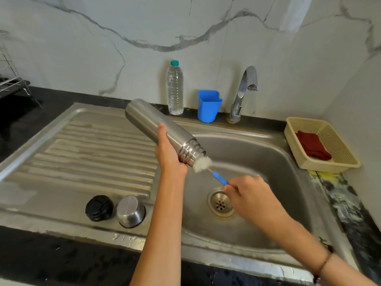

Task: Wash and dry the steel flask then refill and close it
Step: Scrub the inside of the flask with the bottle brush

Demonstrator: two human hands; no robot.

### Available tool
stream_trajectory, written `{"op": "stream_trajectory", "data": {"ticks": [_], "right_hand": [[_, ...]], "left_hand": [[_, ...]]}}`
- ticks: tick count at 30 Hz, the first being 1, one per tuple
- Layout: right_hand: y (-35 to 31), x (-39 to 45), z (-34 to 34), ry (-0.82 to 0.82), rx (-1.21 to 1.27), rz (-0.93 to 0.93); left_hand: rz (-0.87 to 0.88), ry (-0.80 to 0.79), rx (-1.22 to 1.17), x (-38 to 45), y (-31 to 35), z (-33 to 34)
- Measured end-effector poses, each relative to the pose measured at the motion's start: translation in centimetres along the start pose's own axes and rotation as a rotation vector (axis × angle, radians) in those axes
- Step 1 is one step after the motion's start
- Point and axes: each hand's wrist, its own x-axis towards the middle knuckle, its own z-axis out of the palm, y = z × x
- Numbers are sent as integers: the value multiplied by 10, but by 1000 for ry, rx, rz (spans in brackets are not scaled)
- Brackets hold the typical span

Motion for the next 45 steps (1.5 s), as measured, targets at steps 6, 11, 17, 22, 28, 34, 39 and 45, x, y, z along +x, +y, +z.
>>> {"op": "stream_trajectory", "data": {"ticks": [6,11,17,22,28,34,39,45], "right_hand": [[-1,-6,13,182,-469,-214],[0,-4,19,226,-444,-189],[5,-8,13,227,-533,-167],[0,17,0,-142,484,100],[16,19,-26,-583,1383,311],[4,7,1,-197,716,175],[-6,8,9,200,-273,-91],[-6,0,22,256,-529,-161]], "left_hand": [[7,43,53,-4,-11,0],[-4,65,69,-4,-17,-2],[35,76,50,-1,-5,-4],[5,-45,214,-8,-9,8],[-43,-336,15,-9,2,5],[-60,-413,-84,-17,-13,1],[-44,-228,10,-6,-17,5],[28,-89,-9,2,-14,-4]]}}
